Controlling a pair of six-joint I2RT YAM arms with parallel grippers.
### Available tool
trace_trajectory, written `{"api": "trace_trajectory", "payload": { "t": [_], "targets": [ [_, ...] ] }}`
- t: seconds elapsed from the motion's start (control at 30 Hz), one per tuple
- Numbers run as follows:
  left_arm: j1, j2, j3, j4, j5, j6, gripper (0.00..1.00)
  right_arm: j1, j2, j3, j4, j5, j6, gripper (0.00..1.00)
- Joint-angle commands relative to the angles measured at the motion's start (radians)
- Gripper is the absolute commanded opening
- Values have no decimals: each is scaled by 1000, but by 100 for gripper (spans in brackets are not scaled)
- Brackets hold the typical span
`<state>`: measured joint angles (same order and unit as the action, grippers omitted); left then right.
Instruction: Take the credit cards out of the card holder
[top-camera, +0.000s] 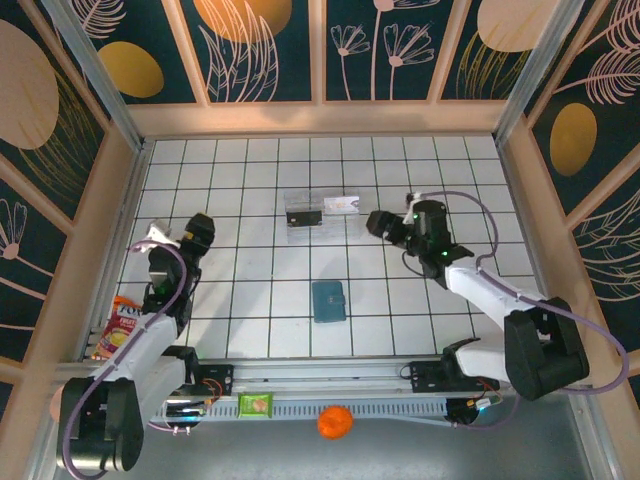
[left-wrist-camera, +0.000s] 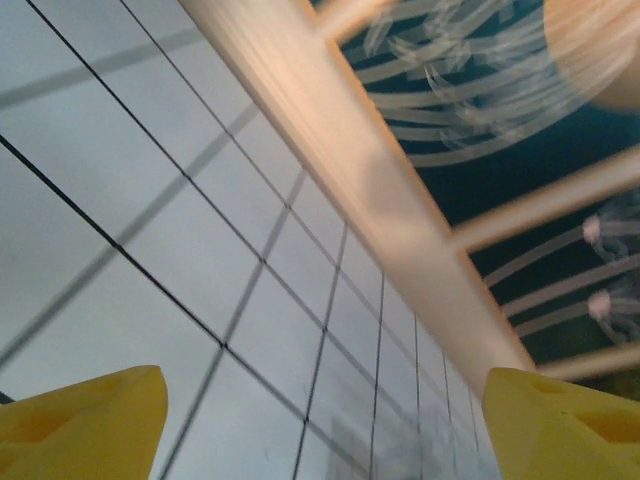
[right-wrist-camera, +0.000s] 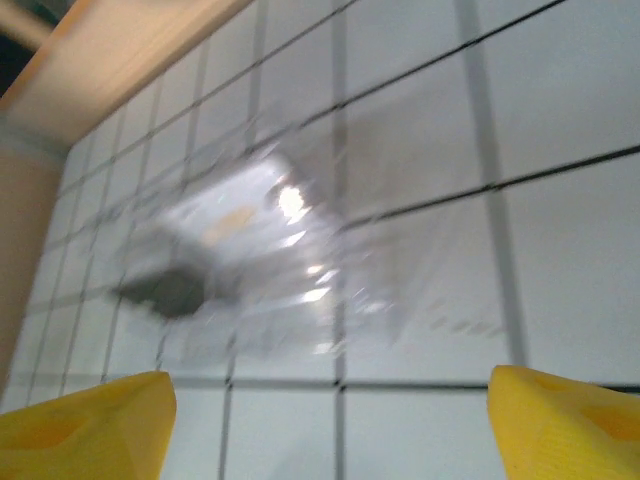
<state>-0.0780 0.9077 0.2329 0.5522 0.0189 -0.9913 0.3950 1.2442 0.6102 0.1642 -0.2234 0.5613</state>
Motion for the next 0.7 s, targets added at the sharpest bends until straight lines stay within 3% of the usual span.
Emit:
{"api": "trace_trajectory", "payload": {
  "t": [0.0, 0.2, 0.3, 0.33, 0.4, 0.57, 0.67],
  "targets": [
    [-73, 5, 6, -67, 140, 19, 83, 80, -14, -26, -47, -139, -22, 79],
    [-261, 75, -5, -55, 154, 55, 89, 189, 46, -31, -79, -180, -20, 72],
    [-305, 142, 48, -186, 192, 79, 91, 206, 80, -42, -85, -193, -10, 71],
    [-311, 173, 56, -190, 221, 90, 99, 214, 93, -46, -81, -199, -5, 71],
    [-332, 212, 42, -156, 246, 91, 99, 238, 123, -43, -85, -208, -6, 70],
    [-486, 245, 72, -156, 190, 153, 99, 274, 199, -20, -95, -180, -5, 63],
    [-503, 278, 88, -168, 228, 143, 96, 276, 226, -13, -101, -161, 2, 60]
  ]
}}
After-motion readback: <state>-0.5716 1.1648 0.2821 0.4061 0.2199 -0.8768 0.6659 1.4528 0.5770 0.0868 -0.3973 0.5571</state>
